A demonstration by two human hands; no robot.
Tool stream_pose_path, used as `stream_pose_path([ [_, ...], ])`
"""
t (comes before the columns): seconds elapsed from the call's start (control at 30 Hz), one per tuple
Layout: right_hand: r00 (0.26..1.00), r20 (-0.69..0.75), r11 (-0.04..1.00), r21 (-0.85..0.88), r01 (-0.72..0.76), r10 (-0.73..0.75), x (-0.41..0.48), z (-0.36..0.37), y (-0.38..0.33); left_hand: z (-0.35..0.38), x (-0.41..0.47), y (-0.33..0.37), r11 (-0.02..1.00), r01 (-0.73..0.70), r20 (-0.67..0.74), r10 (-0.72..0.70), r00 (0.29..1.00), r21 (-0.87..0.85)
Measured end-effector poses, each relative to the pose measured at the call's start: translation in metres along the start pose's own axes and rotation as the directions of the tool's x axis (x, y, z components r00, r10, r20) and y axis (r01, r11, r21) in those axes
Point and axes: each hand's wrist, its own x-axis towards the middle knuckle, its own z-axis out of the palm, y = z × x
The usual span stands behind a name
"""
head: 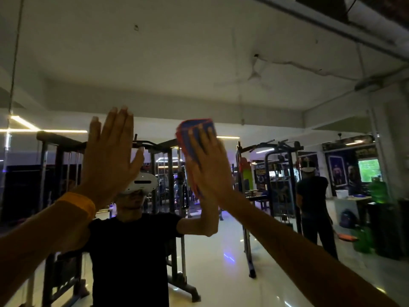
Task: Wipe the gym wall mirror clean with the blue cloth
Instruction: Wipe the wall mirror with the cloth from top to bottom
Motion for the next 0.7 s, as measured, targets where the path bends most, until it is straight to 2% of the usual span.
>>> stream_pose_path([
  [0.07, 0.967, 0.099, 0.972, 0.0, 0.236, -0.235, -0.036, 0.002, -0.006, 0.01, -0.023, 0.025, 0.999, -0.015, 0.027, 0.016, 1.0, -0.035],
  [0.13, 0.965, 0.099, 0.97, 0.009, 0.244, -0.243, -0.046, -0.006, 0.021, 0.017, -0.044, 0.043, 0.999, -0.013, 0.049, 0.015, 0.999, -0.047],
  [0.2, 0.997, 0.028, 0.997, -0.021, 0.071, -0.07, -0.046, -0.015, 0.058, 0.02, -0.057, 0.051, 0.999, -0.007, 0.061, 0.009, 0.998, -0.036],
  [0.23, 0.997, -0.035, 0.997, -0.026, -0.068, 0.067, -0.045, -0.018, 0.072, 0.021, -0.06, 0.052, 0.999, -0.014, 0.066, 0.016, 0.998, -0.029],
  [0.3, 0.937, -0.178, 0.952, 0.005, -0.306, 0.302, -0.051, -0.016, 0.068, 0.022, -0.064, 0.054, 0.999, -0.029, 0.072, 0.03, 0.997, -0.016],
  [0.33, 0.916, -0.2, 0.936, 0.016, -0.352, 0.348, -0.057, -0.01, 0.056, 0.023, -0.064, 0.054, 0.999, -0.031, 0.07, 0.032, 0.997, -0.015],
  [0.37, 0.932, -0.149, 0.943, 0.013, -0.331, 0.33, -0.065, -0.004, 0.04, 0.023, -0.064, 0.055, 0.999, -0.029, 0.069, 0.03, 0.997, -0.02],
  [0.43, 0.997, 0.015, 0.997, -0.004, -0.078, 0.078, -0.087, -0.002, 0.014, 0.022, -0.065, 0.056, 0.999, -0.021, 0.065, 0.023, 0.998, -0.03],
  [0.5, 0.975, 0.11, 0.981, -0.017, 0.195, -0.192, -0.1, -0.015, 0.031, 0.021, -0.066, 0.056, 1.0, -0.01, 0.077, 0.01, 0.997, -0.01],
  [0.53, 0.966, 0.106, 0.97, -0.034, 0.241, -0.236, -0.1, -0.022, 0.05, 0.02, -0.066, 0.056, 1.0, -0.002, 0.089, 0.002, 0.996, -0.004],
  [0.57, 0.979, 0.085, 0.98, -0.054, 0.193, -0.188, -0.099, -0.029, 0.072, 0.019, -0.066, 0.058, 1.0, 0.008, 0.097, -0.008, 0.995, -0.004],
  [0.6, 0.998, 0.038, 0.997, -0.063, 0.053, -0.051, -0.097, -0.035, 0.093, 0.017, -0.068, 0.06, 1.0, 0.02, 0.103, -0.019, 0.995, -0.01],
  [0.63, 0.988, -0.023, 0.988, -0.039, -0.152, 0.151, -0.095, -0.039, 0.11, 0.016, -0.071, 0.063, 0.999, 0.028, 0.11, -0.025, 0.994, -0.025],
  [0.67, 0.943, -0.078, 0.946, -0.016, -0.324, 0.322, -0.096, -0.04, 0.112, 0.016, -0.078, 0.067, 0.998, 0.03, 0.114, -0.025, 0.993, -0.049],
  [0.7, 0.905, -0.118, 0.911, -0.014, -0.413, 0.408, -0.102, -0.035, 0.101, 0.017, -0.087, 0.072, 0.997, 0.026, 0.111, -0.018, 0.994, -0.07],
])
